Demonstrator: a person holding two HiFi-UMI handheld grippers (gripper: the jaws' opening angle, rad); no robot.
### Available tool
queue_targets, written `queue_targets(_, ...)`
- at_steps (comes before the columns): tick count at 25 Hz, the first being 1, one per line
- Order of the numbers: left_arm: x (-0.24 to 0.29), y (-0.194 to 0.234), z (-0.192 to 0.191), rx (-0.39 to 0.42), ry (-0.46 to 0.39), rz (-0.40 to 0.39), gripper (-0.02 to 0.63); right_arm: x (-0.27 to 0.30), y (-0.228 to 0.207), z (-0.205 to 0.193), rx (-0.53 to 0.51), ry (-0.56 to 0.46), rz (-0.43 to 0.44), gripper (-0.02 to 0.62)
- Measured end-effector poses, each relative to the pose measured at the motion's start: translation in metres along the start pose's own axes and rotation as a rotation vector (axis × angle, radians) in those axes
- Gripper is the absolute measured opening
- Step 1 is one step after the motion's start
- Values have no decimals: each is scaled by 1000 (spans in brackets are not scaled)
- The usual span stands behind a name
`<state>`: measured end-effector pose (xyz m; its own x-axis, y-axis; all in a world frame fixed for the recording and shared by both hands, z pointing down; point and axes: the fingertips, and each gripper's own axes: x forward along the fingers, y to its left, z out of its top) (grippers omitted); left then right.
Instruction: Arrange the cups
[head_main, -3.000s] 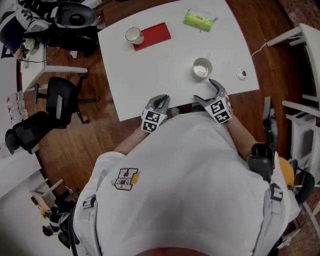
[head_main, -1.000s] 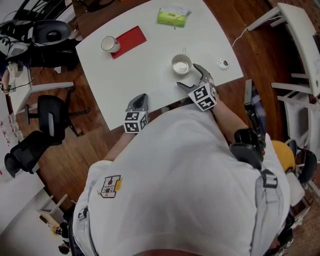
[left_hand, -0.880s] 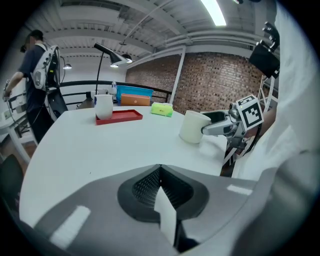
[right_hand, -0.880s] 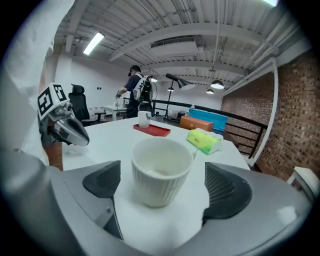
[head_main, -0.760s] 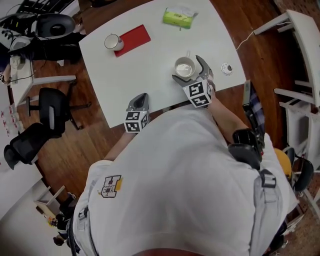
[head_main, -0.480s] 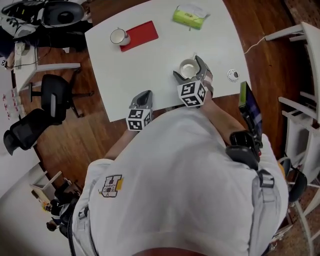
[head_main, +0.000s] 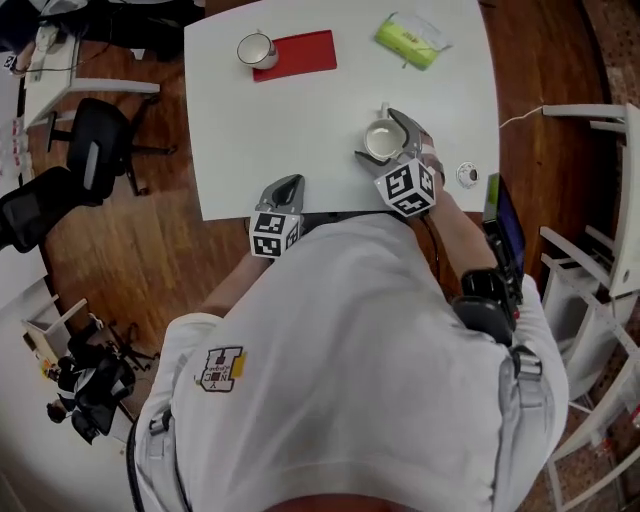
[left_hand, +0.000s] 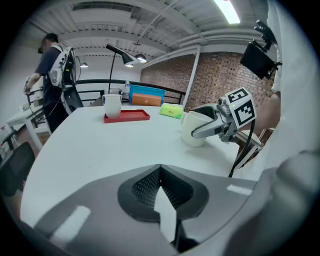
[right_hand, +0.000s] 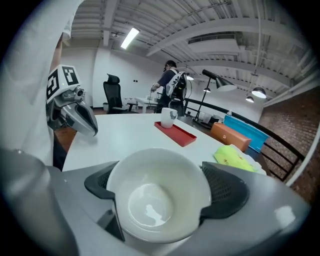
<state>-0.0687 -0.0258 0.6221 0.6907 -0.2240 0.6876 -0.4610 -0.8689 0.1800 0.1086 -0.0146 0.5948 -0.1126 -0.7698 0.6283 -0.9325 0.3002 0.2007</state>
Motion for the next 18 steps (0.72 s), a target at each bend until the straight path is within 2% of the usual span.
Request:
queue_targets(10, -7, 50, -10, -63, -66, -16, 0, 24, 6, 25, 5, 55, -14, 497)
queue_targets(18, -17, 64, -5, -59, -116, -32, 0, 41, -5, 74, -41, 17, -24, 497)
